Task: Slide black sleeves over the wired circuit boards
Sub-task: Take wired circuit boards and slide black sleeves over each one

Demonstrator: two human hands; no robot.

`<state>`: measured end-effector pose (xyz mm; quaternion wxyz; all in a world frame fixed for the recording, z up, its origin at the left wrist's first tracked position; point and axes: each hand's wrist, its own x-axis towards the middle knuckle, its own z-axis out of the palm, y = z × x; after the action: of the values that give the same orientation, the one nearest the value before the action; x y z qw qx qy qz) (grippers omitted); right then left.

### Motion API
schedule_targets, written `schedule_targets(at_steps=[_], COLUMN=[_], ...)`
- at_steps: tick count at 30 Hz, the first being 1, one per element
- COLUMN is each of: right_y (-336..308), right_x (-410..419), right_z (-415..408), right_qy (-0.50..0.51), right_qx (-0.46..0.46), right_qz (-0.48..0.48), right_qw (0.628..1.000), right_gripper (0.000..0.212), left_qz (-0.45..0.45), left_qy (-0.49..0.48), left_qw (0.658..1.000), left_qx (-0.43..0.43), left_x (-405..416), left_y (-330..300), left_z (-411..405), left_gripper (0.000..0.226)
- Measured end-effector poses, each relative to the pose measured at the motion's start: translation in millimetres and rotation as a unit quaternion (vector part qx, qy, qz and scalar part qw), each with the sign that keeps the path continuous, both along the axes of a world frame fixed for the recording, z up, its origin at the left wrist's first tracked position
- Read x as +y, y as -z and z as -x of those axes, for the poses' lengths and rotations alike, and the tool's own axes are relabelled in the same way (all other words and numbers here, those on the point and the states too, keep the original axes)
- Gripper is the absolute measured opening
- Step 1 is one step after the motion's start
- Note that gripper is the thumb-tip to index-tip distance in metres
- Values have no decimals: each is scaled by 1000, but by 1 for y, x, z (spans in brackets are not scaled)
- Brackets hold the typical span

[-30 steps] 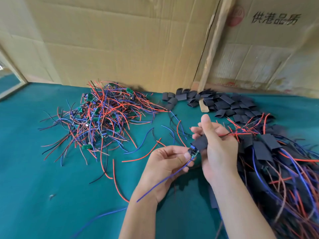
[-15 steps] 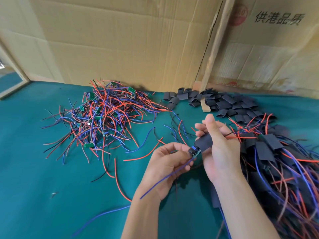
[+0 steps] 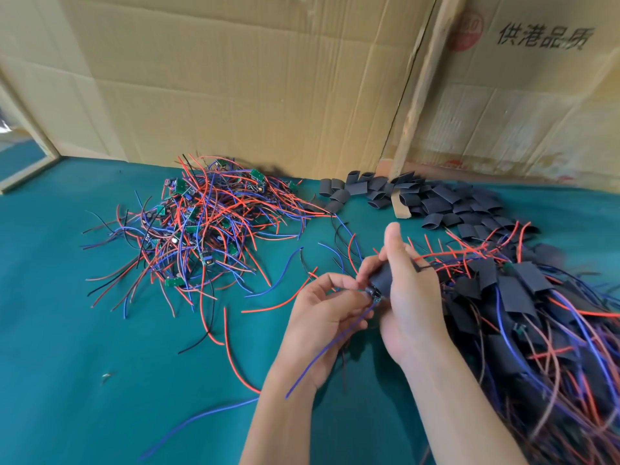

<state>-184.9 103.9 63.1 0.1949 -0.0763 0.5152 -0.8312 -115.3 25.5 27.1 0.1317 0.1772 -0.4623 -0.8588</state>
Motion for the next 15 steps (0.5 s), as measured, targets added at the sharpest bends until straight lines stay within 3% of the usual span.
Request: schedule_targets(at_steps=[5,11,15], right_y=[-6,-1,2], right_x=[0,-7,-6], right_z=[-4,-7,-6], right_qy=[4,8,-3], right_qx=[-67,-46,-73], right_qz=[7,-69,-88], right_qw=[998,996,993], right_gripper=[60,69,73], left_qz=[31,22,94], left_qy=[-20,-39,-59], left_qw=[999,999,994], left_qx=[6,31,20], left_x=[4,5,10], left_y=[-1,0,3], left_z=[3,3,6], left_gripper=[25,27,30])
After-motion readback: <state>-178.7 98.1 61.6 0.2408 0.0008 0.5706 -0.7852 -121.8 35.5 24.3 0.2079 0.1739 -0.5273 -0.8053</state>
